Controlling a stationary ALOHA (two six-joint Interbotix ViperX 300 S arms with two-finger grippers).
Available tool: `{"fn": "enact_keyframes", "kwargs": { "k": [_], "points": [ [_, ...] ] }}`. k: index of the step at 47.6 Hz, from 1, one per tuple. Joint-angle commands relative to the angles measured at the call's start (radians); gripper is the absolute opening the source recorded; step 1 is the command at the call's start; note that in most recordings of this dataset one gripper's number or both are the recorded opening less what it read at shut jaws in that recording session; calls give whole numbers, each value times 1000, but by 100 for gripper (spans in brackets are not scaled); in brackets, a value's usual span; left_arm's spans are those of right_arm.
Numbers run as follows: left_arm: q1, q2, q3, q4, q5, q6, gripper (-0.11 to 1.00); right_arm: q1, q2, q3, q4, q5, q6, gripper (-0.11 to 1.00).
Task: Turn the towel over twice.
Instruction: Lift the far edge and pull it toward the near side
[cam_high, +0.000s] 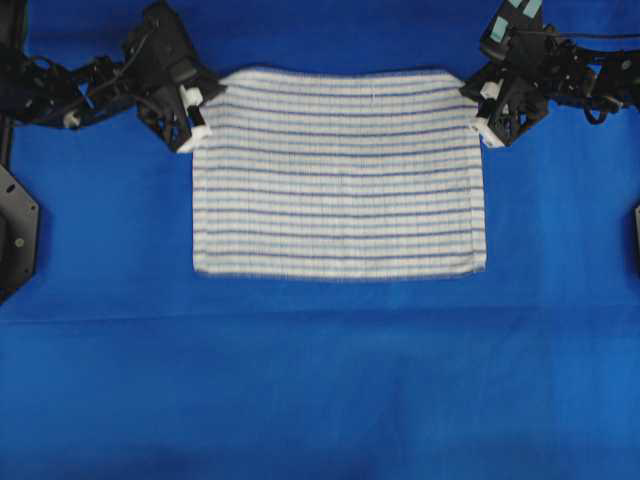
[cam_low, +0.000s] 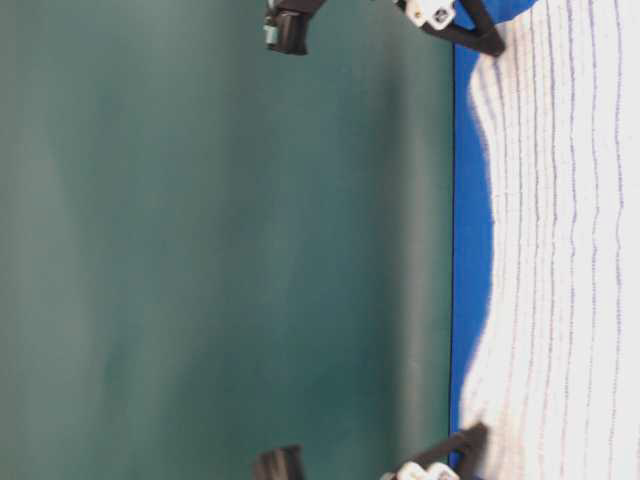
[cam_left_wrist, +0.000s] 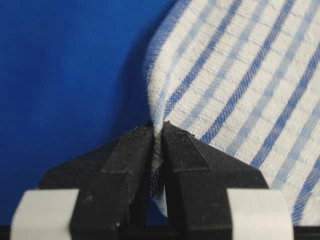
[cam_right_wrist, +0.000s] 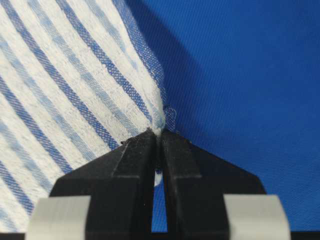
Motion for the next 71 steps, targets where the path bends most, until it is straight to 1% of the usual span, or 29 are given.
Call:
{"fn": "enact_keyframes", "kwargs": {
  "k": [1, 11, 18, 23, 27, 33, 39, 46, 53, 59, 64, 71],
  "points": [
    [21, -64, -37, 0, 23, 11, 3, -20, -55, -31, 2, 0, 2, 4],
    [74, -173, -107, 0, 103, 15, 3, -77, -110, -95, -3, 38, -6, 4],
    [104, -230, -140, 0, 117, 15, 3, -115, -156, -161, -15, 101, -25, 4],
    [112, -267, -152, 0, 114, 15, 3, -118, -198, -212, -34, 161, -43, 4],
    [112, -295, -158, 0, 106, 15, 3, -118, -230, -244, -38, 206, -54, 4],
    [112, -330, -160, 0, 86, 12, 3, -118, -282, -275, -51, 253, -58, 4],
    [112, -365, -153, 0, 49, 11, 3, -118, -331, -287, -63, 270, -57, 4],
    [101, -400, -150, -2, 43, 11, 3, -109, -396, -281, -63, 296, -54, 4],
    [71, -436, -143, 0, 43, 12, 3, -67, -454, -261, -63, 325, -51, 4],
    [31, -477, -115, 0, 49, 12, 3, -14, -492, -232, -58, 356, -43, 4],
    [-3, -512, -80, 0, 69, 12, 3, 44, -522, -210, -52, 402, -40, 4],
    [-75, -581, -26, 0, 120, 9, 3, 124, -561, -184, -31, 453, -40, 4]
  ]
}}
